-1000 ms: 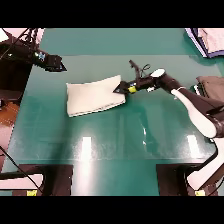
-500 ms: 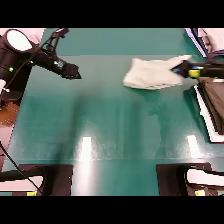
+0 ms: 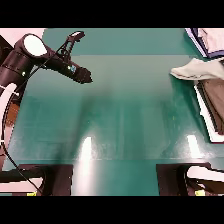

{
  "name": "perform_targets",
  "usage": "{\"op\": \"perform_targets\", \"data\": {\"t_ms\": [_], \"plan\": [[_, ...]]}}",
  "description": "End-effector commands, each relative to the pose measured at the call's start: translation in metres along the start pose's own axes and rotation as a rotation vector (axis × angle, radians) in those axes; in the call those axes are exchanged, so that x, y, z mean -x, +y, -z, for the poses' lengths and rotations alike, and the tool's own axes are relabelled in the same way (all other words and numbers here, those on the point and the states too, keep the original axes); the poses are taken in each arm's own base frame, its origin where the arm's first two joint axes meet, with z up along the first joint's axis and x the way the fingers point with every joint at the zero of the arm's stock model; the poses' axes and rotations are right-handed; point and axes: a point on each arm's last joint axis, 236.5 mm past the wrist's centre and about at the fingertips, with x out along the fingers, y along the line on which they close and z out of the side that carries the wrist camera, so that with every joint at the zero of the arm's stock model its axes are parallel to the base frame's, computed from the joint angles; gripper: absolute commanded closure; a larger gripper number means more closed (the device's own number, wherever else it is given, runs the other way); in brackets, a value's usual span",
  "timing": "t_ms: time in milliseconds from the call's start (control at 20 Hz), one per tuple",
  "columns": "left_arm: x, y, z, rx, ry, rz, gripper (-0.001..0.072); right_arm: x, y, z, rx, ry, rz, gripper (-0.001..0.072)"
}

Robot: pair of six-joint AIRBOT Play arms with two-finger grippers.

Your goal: Fold the shirts.

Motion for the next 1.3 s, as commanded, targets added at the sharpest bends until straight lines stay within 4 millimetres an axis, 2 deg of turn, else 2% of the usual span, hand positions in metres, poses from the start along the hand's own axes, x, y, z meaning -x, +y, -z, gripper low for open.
{"op": "perform_targets", "data": {"t_ms": [0, 200, 350, 500, 650, 750, 900, 1000, 1250], "plan": [[-0.001, -0.003, 0.000, -0.005, 0.001, 0.003, 0.0684, 0.015, -0.002, -0.044, 0.054, -0.089, 0.019, 0.0698], [-0.001, -0.003, 0.000, -0.006, 0.000, 0.003, 0.0684, 0.047, 0.024, -0.092, 0.144, -0.195, 0.014, 0.0698], [-0.001, -0.003, 0.000, -0.007, 0.000, 0.003, 0.0684, 0.073, 0.039, -0.111, 0.199, -0.225, 0.005, 0.0698], [-0.001, -0.003, 0.000, -0.007, -0.001, 0.002, 0.0684, 0.094, 0.039, -0.110, 0.213, -0.193, 0.002, 0.0698], [-0.001, -0.003, 0.000, -0.007, 0.002, 0.002, 0.0684, 0.117, 0.020, -0.100, 0.178, -0.154, 0.072, 0.0698], [-0.001, -0.003, 0.000, -0.007, 0.003, 0.003, 0.0684, 0.131, 0.003, -0.086, 0.140, -0.133, 0.138, 0.0698], [-0.001, -0.003, 0.000, -0.007, 0.003, 0.003, 0.0684, 0.149, -0.021, -0.052, 0.058, -0.096, 0.210, 0.0697], [-0.001, -0.003, 0.000, -0.008, 0.003, 0.003, 0.0684, 0.162, -0.045, -0.019, -0.012, -0.052, 0.290, 0.0696], [-0.001, -0.003, 0.000, -0.015, 0.002, 0.003, 0.0684, 0.201, -0.108, 0.083, -0.198, 0.104, 0.538, 0.0688]]}}
